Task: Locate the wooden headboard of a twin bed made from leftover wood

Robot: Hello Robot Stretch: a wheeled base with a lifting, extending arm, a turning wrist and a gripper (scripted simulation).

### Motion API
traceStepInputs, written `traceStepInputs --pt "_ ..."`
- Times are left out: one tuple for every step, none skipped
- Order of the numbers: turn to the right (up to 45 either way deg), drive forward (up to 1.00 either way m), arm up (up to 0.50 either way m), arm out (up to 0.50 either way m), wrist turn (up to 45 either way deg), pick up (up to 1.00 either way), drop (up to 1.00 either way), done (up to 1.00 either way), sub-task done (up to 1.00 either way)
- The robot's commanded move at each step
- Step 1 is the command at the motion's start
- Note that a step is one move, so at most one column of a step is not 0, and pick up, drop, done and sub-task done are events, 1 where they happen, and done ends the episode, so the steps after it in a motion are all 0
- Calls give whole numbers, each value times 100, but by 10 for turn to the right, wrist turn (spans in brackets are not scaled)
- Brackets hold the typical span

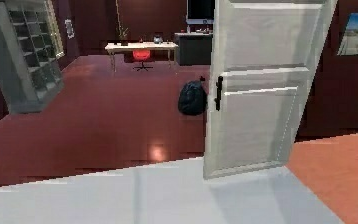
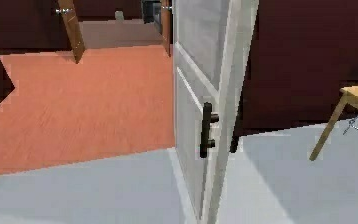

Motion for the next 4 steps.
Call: traceStepInputs --pt "300 0 0 0 0 0 0 0 0" --pt "0 60 0 0 0 0 0 0 0" --pt "450 0 0 0 0 0 0 0 0" --pt "0 45 0 0 0 0 0 0 0"
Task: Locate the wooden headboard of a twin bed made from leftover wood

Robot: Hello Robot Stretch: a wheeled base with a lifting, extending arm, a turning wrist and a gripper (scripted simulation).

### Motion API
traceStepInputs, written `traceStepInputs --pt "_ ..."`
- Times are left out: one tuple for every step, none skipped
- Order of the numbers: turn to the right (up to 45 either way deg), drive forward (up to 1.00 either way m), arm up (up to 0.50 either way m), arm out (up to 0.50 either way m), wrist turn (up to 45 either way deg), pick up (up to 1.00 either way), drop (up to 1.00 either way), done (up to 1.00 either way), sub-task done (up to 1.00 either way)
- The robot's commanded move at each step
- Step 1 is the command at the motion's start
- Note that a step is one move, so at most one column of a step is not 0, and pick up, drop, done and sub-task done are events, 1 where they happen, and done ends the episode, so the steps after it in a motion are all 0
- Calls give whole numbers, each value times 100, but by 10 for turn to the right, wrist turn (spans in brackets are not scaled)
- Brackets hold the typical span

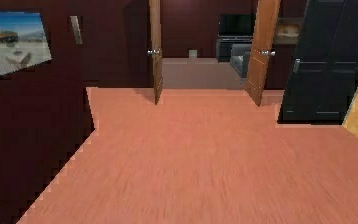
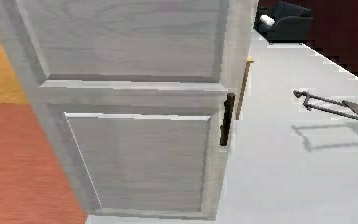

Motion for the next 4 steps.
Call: traceStepInputs --pt "270 0 0 0 0 0 0 0 0" --pt "0 100 0 0 0 0 0 0 0" --pt "60 0 0 0 0 0 0 0 0" --pt "0 35 0 0 0 0 0 0 0"
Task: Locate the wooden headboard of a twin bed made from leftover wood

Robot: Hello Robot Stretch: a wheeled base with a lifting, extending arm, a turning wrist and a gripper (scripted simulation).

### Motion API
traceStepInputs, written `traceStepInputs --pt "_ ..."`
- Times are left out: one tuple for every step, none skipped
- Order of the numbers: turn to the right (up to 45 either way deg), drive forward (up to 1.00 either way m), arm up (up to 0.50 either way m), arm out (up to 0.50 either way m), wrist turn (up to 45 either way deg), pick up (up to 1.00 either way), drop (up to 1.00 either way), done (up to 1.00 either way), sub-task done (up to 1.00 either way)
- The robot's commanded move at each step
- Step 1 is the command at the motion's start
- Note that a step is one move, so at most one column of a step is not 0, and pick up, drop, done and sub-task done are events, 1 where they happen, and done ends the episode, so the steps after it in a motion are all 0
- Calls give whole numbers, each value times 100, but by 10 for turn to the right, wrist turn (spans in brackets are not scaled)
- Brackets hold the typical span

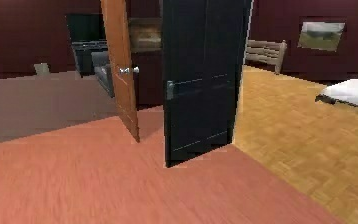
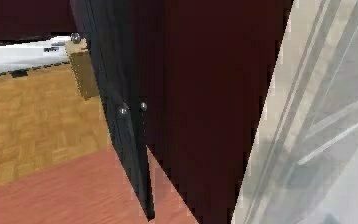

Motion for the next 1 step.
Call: traceStepInputs --pt "240 0 0 0 0 0 0 0 0"
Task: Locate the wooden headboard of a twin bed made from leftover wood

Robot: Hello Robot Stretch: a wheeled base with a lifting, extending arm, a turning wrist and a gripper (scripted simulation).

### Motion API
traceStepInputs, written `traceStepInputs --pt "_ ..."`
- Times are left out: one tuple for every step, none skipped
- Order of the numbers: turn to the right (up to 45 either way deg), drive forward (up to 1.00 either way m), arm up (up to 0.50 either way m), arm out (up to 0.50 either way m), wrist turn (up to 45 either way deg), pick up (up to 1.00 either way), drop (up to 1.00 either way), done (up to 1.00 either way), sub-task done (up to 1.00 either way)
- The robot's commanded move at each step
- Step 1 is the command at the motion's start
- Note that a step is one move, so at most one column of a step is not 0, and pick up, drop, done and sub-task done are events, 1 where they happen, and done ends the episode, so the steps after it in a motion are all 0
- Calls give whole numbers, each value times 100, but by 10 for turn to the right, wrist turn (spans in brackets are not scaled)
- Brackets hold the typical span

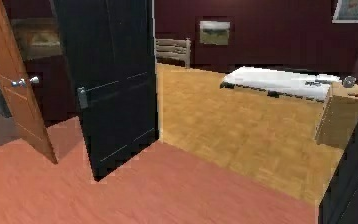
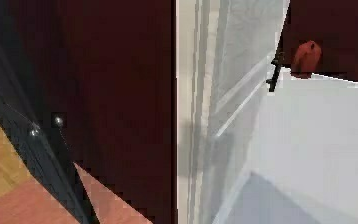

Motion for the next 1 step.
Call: traceStepInputs --pt "0 60 0 0 0 0 0 0 0"
